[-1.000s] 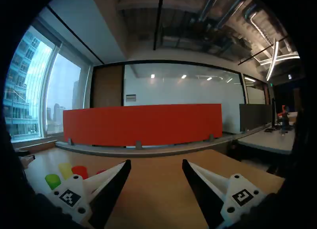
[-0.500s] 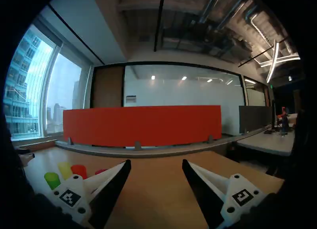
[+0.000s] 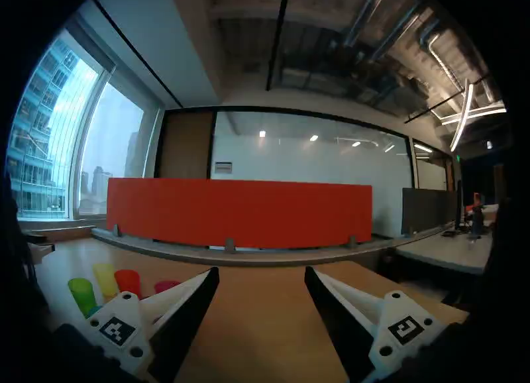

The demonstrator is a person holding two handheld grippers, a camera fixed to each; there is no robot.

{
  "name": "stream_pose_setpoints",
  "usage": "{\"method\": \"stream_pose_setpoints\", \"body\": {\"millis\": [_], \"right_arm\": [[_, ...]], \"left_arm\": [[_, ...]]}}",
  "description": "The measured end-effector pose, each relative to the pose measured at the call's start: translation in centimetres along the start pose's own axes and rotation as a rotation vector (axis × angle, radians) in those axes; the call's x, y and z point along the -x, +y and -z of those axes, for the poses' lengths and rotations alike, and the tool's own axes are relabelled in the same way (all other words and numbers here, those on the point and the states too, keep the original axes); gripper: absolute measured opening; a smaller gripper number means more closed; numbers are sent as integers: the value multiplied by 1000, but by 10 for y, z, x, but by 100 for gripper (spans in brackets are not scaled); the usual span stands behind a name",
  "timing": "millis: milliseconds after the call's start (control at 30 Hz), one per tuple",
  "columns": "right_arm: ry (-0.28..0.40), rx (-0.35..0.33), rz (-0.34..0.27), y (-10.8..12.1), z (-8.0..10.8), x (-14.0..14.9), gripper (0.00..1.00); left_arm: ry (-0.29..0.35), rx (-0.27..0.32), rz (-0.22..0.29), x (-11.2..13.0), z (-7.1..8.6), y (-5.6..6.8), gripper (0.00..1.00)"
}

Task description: Pour water

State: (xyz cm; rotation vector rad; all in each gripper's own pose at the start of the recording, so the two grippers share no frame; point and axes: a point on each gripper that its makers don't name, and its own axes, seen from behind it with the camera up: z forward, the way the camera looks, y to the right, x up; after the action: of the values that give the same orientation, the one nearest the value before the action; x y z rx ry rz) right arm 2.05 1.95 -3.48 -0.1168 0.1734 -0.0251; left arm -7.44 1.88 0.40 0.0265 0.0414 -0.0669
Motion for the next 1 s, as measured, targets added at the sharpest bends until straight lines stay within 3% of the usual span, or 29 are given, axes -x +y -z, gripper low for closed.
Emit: {"method": "stream_pose_setpoints", "body": {"millis": [267,1000], "right_arm": [[18,-31,-21,-12,-5,10,100],[-59,-30,-26,-11,-18,68,100]], "left_arm": [[0,0,0,0,0,0,100],[0,0,0,1,0,0,100]]}}
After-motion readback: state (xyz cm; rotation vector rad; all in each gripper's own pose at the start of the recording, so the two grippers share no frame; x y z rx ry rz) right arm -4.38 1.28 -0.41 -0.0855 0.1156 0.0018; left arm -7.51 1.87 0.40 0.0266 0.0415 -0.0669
